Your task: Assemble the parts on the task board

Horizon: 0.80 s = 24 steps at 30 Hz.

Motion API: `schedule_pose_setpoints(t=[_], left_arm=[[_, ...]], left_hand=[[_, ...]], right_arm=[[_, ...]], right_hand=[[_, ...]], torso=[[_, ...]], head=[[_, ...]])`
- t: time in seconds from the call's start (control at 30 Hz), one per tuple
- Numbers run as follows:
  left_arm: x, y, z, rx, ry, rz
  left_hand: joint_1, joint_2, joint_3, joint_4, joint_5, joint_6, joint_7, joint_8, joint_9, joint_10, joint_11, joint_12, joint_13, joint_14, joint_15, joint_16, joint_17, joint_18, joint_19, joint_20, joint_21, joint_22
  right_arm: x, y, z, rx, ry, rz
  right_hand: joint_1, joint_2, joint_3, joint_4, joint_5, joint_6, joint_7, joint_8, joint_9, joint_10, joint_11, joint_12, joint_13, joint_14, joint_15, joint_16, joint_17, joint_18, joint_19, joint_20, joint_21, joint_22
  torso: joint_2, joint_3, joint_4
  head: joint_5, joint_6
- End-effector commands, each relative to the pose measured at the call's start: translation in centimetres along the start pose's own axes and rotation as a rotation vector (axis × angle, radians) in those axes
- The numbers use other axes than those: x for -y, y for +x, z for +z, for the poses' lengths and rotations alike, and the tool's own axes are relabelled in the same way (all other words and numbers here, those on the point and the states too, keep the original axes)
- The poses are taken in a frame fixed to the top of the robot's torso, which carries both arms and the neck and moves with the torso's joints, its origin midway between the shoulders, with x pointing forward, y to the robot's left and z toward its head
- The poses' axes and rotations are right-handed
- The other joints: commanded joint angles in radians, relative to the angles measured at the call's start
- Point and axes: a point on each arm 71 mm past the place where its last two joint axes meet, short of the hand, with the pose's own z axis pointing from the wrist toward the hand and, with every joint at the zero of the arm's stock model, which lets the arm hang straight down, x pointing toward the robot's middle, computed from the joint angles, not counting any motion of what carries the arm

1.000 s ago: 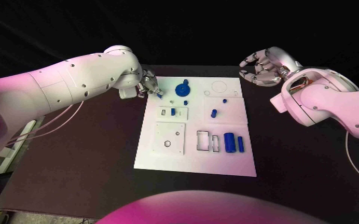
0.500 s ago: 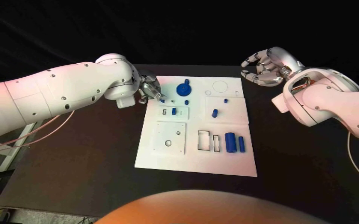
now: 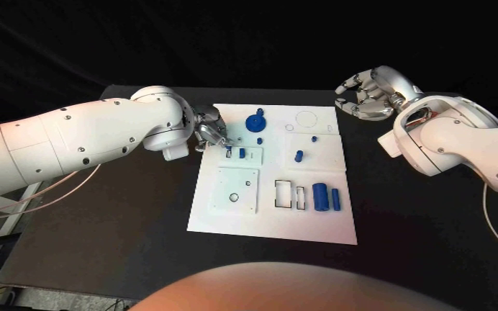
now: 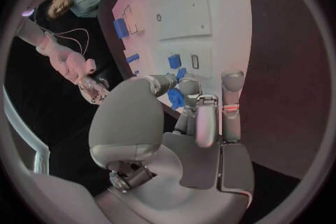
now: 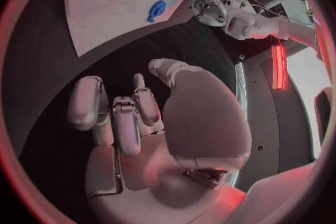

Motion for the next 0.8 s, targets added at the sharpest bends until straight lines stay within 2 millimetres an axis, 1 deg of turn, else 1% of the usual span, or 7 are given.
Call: schedule_pose_setpoints(t=[0.03,0.07,0.17,0.3,0.8], left_arm=[[0.1,0.33,0.11,-0.003,0.002,0.013],[0.07,0.38,0.17,-0.003,-0.002,0.019],[0.03,0.5,0.33,-0.005,-0.013,0.035],[0.09,0.69,0.47,-0.018,-0.023,0.052],[0.13,1.09,0.73,-0.051,-0.037,0.104]], left_hand=[[-0.008,0.003,0.183,-0.174,0.005,0.021,-0.015,-0.005,0.009,0.006,0.0,0.005,0.0,0.081,-0.007,0.005,0.177,0.0,0.007,-0.002,0.006,0.001],[-0.009,0.003,0.183,-0.175,0.007,0.021,-0.015,-0.005,0.009,0.007,0.0,0.006,0.001,0.082,-0.007,0.006,0.178,0.0,0.007,-0.002,0.007,0.002],[-0.011,0.002,0.185,-0.176,0.009,0.023,-0.016,-0.005,0.008,0.011,-0.001,0.009,0.008,0.082,-0.008,0.006,0.18,-0.001,0.008,-0.002,0.008,0.003],[-0.011,0.002,0.185,-0.176,0.009,0.023,-0.016,-0.005,0.008,0.011,-0.001,0.009,0.008,0.082,-0.008,0.006,0.18,-0.001,0.008,-0.002,0.008,0.003],[-0.012,0.001,0.187,-0.179,0.014,0.024,-0.017,-0.005,0.007,0.012,-0.001,0.008,0.006,0.082,-0.009,0.006,0.179,-0.001,0.008,-0.003,0.007,0.003]], right_arm=[[-0.03,0.18,-0.02,-0.016,-0.004,-0.011],[-0.02,0.18,-0.02,-0.016,-0.004,-0.011],[0.0,0.19,-0.03,-0.016,-0.003,-0.011],[0.01,0.2,-0.04,-0.016,-0.003,-0.01],[0.02,0.18,-0.07,-0.016,-0.004,-0.01]], right_hand=[[-0.006,-0.003,0.003,-0.004,0.005,-0.003,0.0,0.005,0.001,-0.006,-0.002,-0.002,0.001,0.089,-0.007,-0.004,0.218,0.012,-0.005,-0.001,-0.006,0.008],[-0.006,-0.003,0.003,-0.004,0.005,-0.003,0.0,0.005,0.001,-0.006,-0.002,-0.002,0.001,0.089,-0.007,-0.004,0.218,0.012,-0.005,-0.001,-0.006,0.008],[-0.006,-0.003,0.003,-0.004,0.005,-0.003,0.0,0.005,0.001,-0.006,-0.002,-0.002,0.001,0.089,-0.007,-0.004,0.218,0.012,-0.005,-0.001,-0.006,0.008],[-0.005,-0.004,0.004,-0.007,0.005,-0.003,0.0,0.006,0.001,-0.006,-0.002,-0.002,0.001,0.089,-0.007,-0.004,0.218,0.013,-0.006,-0.001,-0.009,0.007],[-0.006,-0.004,0.005,-0.008,0.006,-0.003,0.0,0.006,0.002,-0.007,-0.002,-0.003,-0.001,0.088,-0.007,-0.004,0.217,0.013,-0.006,-0.001,-0.008,0.008]], torso=[[0.001,0.0005,-0.0015],[0.001,0.0011,-0.0013],[0.001,0.0012,-0.0013],[0.001,0.0023,-0.0022],[0.0,0.0017,-0.0017]], head=[[0.001,-0.001],[0.0,-0.002],[0.0,-0.003],[0.002,-0.004],[0.003,-0.004]])
